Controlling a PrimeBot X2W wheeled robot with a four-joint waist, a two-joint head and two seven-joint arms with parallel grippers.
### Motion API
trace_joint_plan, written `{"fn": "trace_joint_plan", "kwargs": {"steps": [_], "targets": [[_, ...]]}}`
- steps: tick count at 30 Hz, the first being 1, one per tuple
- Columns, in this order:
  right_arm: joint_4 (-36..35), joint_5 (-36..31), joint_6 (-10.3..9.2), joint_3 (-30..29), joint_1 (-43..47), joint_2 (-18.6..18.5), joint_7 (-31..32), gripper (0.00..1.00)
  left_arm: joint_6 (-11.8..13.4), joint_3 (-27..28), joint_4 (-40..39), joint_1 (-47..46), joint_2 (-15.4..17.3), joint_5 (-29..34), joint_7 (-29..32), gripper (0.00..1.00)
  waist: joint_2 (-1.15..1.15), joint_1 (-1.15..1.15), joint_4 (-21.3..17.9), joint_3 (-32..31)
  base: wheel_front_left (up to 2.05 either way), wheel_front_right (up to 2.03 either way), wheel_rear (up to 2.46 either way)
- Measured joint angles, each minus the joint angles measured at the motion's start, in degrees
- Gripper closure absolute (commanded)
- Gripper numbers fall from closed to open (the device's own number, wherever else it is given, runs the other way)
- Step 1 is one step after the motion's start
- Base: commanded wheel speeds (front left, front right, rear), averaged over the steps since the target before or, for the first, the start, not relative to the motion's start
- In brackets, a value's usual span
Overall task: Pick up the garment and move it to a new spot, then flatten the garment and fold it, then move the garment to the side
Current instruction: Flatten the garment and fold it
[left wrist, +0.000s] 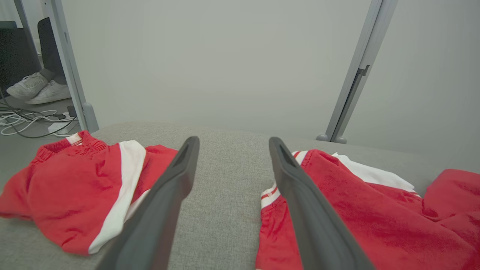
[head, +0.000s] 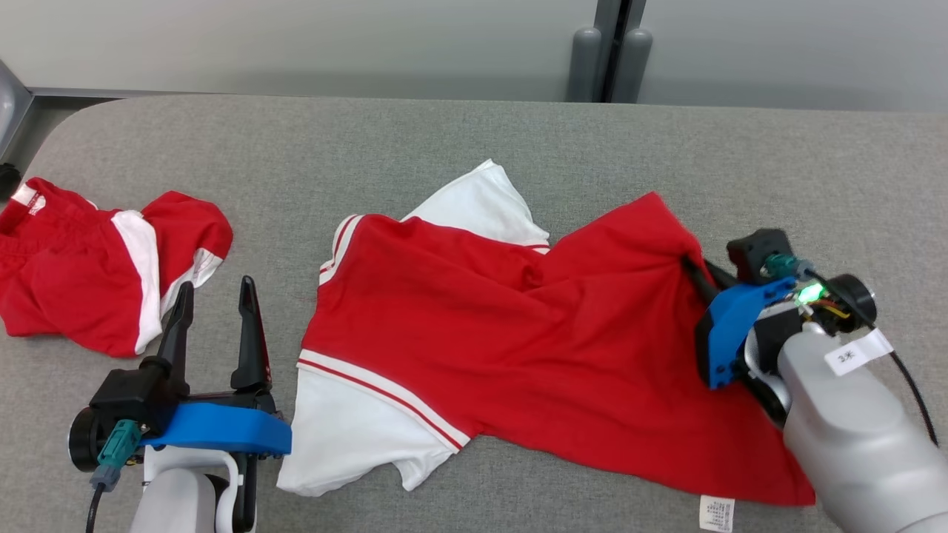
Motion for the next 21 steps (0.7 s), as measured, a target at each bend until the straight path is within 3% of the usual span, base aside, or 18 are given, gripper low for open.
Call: {"fn": "trace_joint_plan", "kwargs": {"steps": [14,15,16,17,21], "targets": [[13.62,-5.5,0.0,-9.59,-13.75,-2.0,-5.13,1.0,0.0,-1.05,0.3,-1.01,0.05,-0.29,0.0,0.0,0.0,0.0,2.66,0.99,0.0,0.0,0.0],[14.36,-6.09,0.0,-9.88,-13.86,-1.74,-5.25,0.42,0.0,-1.09,0.34,-1.11,0.03,-0.45,0.0,0.0,0.0,0.0,2.75,1.01,0.0,0.0,0.0],[14.96,-6.5,0.0,-10.16,-13.98,-1.36,-5.36,0.14,0.0,-1.08,0.37,-1.16,0.02,-0.51,0.0,0.0,0.0,0.0,2.79,1.01,0.0,0.0,0.0],[15.35,-6.93,0.0,-10.57,-14.04,-1.02,-5.71,0.0,0.0,-1.09,0.43,-1.21,0.0,-0.51,0.0,0.0,0.0,0.0,2.81,0.99,0.0,0.0,0.0],[16.07,-7.78,0.0,-12.4,-14.06,-0.7,-8.18,0.0,0.0,-0.71,0.45,-1.24,-0.02,-0.55,0.0,0.0,0.0,0.0,2.35,0.68,0.0,0.0,0.0]]}}
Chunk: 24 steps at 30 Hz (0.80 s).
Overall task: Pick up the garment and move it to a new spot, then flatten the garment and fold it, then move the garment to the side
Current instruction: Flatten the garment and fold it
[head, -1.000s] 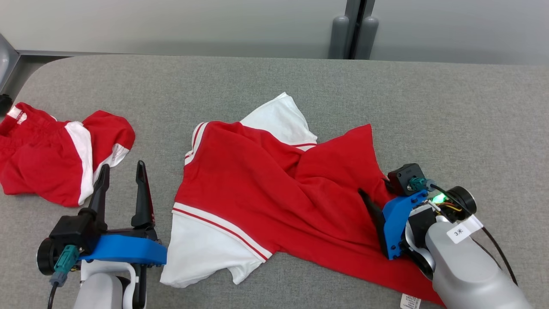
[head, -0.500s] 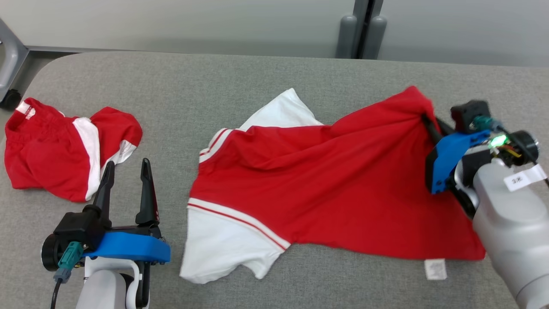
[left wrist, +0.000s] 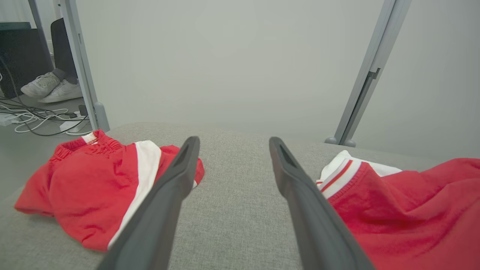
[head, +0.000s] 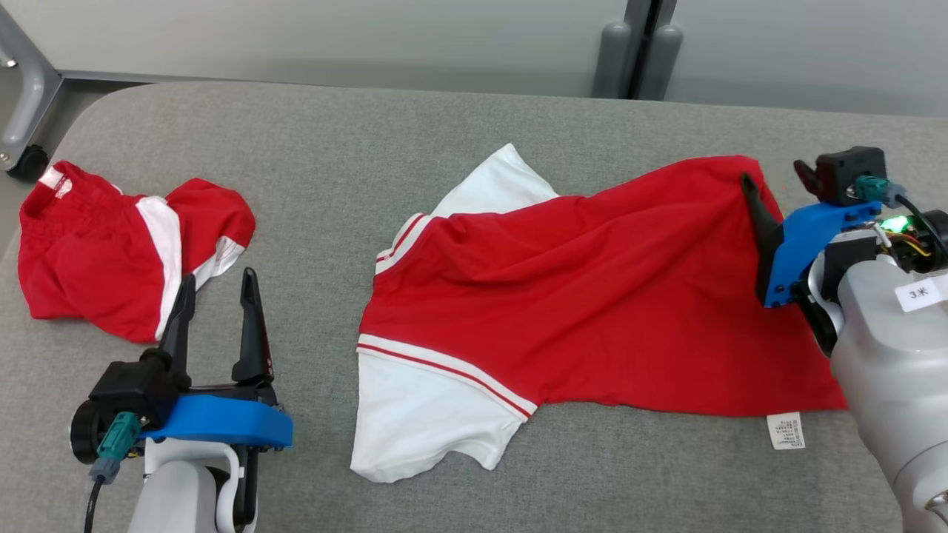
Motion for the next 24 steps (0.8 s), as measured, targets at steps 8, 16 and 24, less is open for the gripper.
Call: {"fn": "trace_joint_plan", "kwargs": {"steps": [8,16,24], "targets": [[-4.16,-1.0,-0.01,-4.19,3.74,0.18,-2.86,0.0,0.0,2.22,-0.7,2.26,0.69,1.02,0.0,0.0,0.0,0.0,-2.85,-2.16,0.0,0.0,0.0],[-24.27,-1.46,-0.01,-7.95,15.82,3.01,-2.98,0.0,-0.01,3.69,-1.69,5.15,1.09,2.18,0.0,0.0,0.0,0.0,-6.34,-5.06,0.0,0.0,0.0],[-39.85,-2.52,-0.01,-9.76,27.99,7.42,-3.0,0.0,-0.01,4.3,-2.11,6.73,1.1,2.68,0.0,0.0,0.0,0.0,-8.53,-6.82,0.0,0.0,0.0]]}}
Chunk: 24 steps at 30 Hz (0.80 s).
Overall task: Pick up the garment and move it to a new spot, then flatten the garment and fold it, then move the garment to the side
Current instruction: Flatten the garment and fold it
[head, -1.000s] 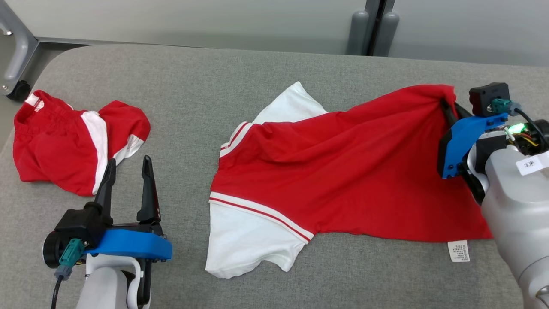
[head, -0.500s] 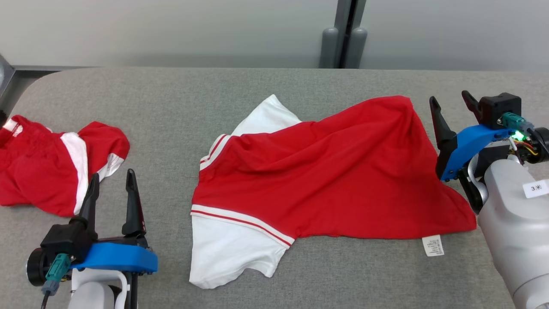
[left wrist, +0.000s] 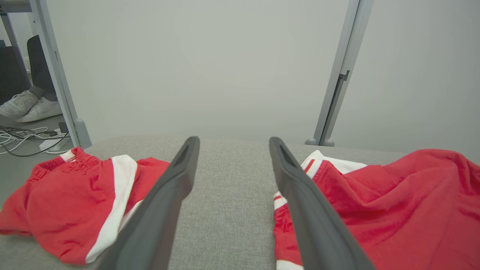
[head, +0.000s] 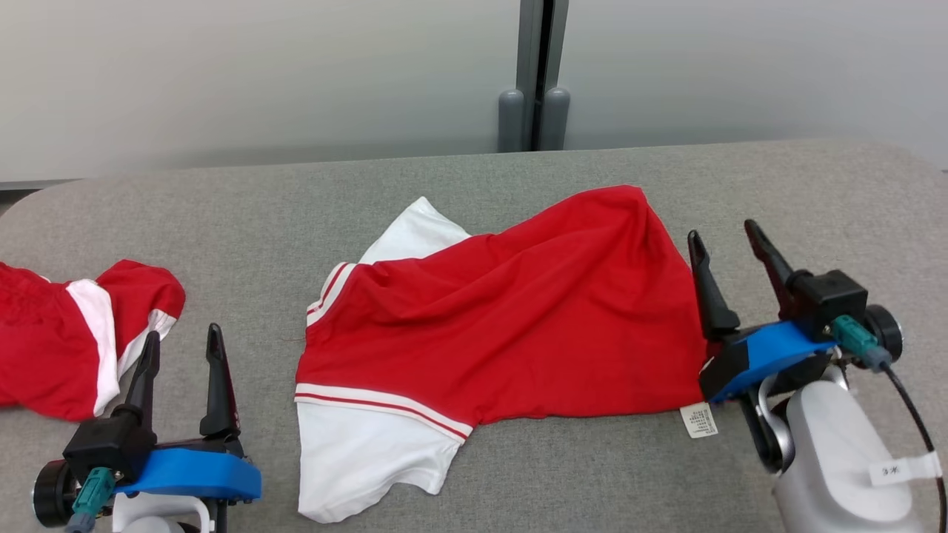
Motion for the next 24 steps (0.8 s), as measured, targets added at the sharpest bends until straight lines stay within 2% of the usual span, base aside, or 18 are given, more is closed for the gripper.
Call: {"fn": "trace_joint_plan", "kwargs": {"steps": [7,24], "targets": [[-7.01,-0.44,0.0,0.38,8.45,2.38,0.0,0.0,0.0,0.44,-0.15,0.91,-0.05,0.52,0.0,0.0,0.0,0.0,-1.09,-0.99,0.0,0.0,0.0],[-17.58,-1.23,0.0,-3.35,20.0,2.99,3.39,0.0,0.18,0.08,-0.13,3.52,-0.08,2.68,0.0,0.0,0.0,0.0,-1.47,-2.68,0.0,0.0,0.0]]}}
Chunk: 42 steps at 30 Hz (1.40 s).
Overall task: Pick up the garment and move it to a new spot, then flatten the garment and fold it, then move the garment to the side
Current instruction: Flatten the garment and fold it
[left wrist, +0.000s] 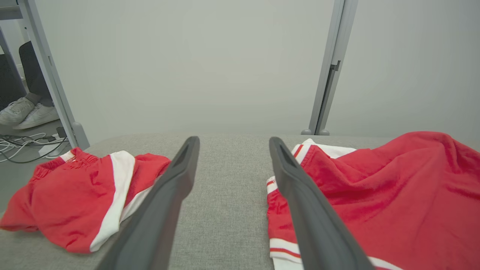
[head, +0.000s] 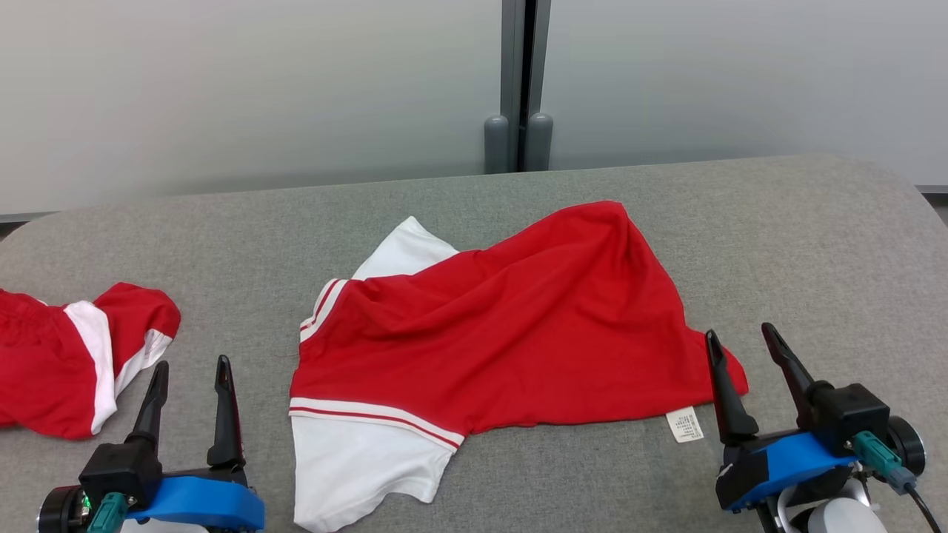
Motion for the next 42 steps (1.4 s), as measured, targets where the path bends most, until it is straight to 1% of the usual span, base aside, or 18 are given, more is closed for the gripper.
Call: {"fn": "trace_joint_plan", "kwargs": {"steps": [14,17,19,27,36,42], "targets": [[-1.31,0.44,0.0,-1.11,2.23,0.03,1.71,0.0,0.65,-0.42,0.05,0.52,0.07,0.94,0.0,0.0,0.0,0.0,0.65,-0.95,0.0,0.0,0.0],[-0.41,0.37,0.0,-2.67,2.22,0.05,2.18,0.0,0.65,-0.92,0.15,0.52,0.05,0.75,0.0,0.0,0.0,0.0,0.75,-0.89,0.0,0.0,0.0],[0.66,-0.07,0.0,-3.57,2.07,0.07,2.24,0.0,0.59,-2.23,0.73,0.52,0.0,0.69,0.0,0.0,0.0,0.0,0.9,-0.78,0.0,0.0,0.0],[8.31,-3.38,0.0,-7.37,-1.29,0.05,1.96,0.0,0.13,-8.22,6.0,0.91,0.19,-0.42,1.15,0.0,0.0,0.0,1.53,0.01,0.0,0.0,0.0],[19.62,-5.28,0.0,-9.82,-5.32,-0.62,0.21,0.0,-0.18,-16.96,10.83,1.59,2.82,-3.72,3.13,0.0,0.0,0.0,2.95,1.22,0.0,0.0,0.0],[26.43,-6.17,0.0,-10.47,-8.15,-1.15,-1.1,0.0,-0.18,-20.84,12.79,2.19,4.31,-7.16,3.98,0.0,0.0,0.01,3.42,2.03,0.0,0.0,0.0]]}}
